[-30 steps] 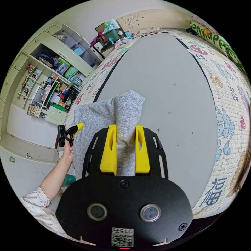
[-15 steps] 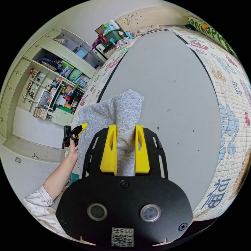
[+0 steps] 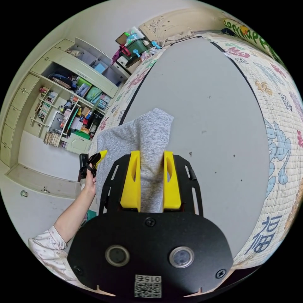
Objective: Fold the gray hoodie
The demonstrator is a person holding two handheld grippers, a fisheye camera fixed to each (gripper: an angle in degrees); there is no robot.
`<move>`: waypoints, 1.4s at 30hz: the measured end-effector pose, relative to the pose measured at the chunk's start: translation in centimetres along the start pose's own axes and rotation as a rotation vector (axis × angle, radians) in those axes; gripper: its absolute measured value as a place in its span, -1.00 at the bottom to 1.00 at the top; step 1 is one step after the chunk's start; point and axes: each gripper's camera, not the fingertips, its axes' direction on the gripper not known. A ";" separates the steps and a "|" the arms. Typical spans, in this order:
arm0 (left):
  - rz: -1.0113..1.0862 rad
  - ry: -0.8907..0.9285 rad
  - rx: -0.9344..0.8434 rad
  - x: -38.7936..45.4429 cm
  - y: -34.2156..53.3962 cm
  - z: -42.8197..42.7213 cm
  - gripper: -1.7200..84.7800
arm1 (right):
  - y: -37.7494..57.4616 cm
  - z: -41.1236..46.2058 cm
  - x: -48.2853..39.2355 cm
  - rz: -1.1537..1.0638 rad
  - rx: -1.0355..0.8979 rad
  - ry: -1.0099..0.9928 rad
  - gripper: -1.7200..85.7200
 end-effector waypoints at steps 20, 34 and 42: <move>-0.006 0.052 -0.036 0.0 -2.1 -1.1 -0.81 | 8.8 2.9 0.2 -0.064 -0.033 0.082 -0.72; 0.055 0.042 0.005 -0.2 -0.5 -4.1 -0.82 | 16.6 8.5 -3.0 -0.120 -0.073 0.147 -0.73; 0.041 0.063 0.009 -1.6 -1.6 -4.5 -0.82 | 20.0 11.7 -4.3 -0.123 -0.040 0.169 -0.72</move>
